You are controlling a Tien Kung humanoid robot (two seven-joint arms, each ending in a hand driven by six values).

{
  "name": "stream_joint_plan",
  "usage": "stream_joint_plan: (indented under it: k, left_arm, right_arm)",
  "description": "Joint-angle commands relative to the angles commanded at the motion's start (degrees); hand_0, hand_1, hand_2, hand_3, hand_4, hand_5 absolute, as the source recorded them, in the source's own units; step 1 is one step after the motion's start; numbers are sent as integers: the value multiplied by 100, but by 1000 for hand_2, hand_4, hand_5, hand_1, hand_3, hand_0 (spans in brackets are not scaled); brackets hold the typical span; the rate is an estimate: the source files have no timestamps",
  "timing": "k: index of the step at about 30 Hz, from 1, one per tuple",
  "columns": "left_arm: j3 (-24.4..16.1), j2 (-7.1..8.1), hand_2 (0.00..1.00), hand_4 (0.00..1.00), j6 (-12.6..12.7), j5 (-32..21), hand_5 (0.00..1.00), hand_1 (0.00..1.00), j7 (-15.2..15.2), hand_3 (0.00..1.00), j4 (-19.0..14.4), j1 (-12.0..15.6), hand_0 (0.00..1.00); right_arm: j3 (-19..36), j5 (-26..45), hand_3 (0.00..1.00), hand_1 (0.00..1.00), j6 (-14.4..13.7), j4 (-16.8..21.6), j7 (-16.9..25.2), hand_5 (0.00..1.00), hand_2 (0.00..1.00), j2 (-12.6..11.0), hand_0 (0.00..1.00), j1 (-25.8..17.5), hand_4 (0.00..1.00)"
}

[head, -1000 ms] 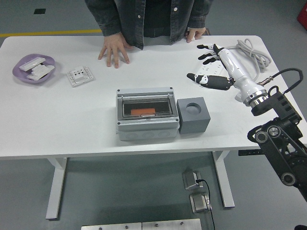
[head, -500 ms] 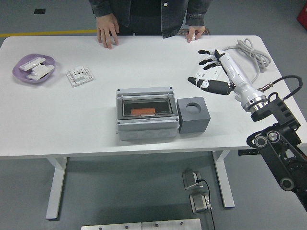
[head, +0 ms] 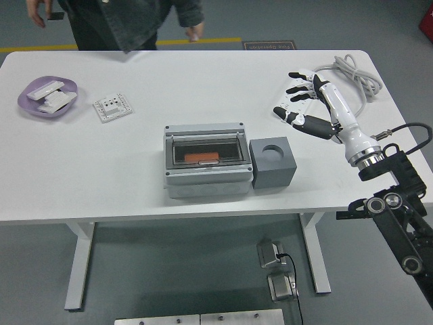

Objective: Pick up the cylinder from the cube,place it in the box,flap close box

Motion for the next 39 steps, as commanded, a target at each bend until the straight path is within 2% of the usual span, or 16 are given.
stream_joint_plan:
  k: [7,8,9,16,23,39]
  left_arm:
    - [11,-14,665,630,0,-27,160,684,9,699,0,-1,667]
    - [15,-16,665,630,-1,-30,160,684,9,699,0,-2,667]
    - [15,-17,664,630,-1,-30,160,685,9,699,0,-4,667]
    - [18,-23,663,629,-9,-35,159,685,0,698,0,-16,667]
    - [26,-23,663,629,-10,-46,160,685,5,696,0,-13,667]
    - [18,-22,661,629,-2,-25,160,685,61,693,0,17,667]
  right_arm:
    - [-226,1385,825,592,97,-295,579,468,669,39,706,-127,940]
    - [-264,1585,825,592,110,-320,616,468,669,48,706,-133,940]
    - [-293,1745,796,638,120,-336,638,467,678,55,707,-137,943]
    - [-356,2589,779,647,220,-380,664,477,677,59,698,-157,949]
    - [-267,2717,775,640,284,-382,650,482,674,32,695,-189,951]
    - [-67,2539,771,646,338,-329,622,494,677,-14,697,-194,958]
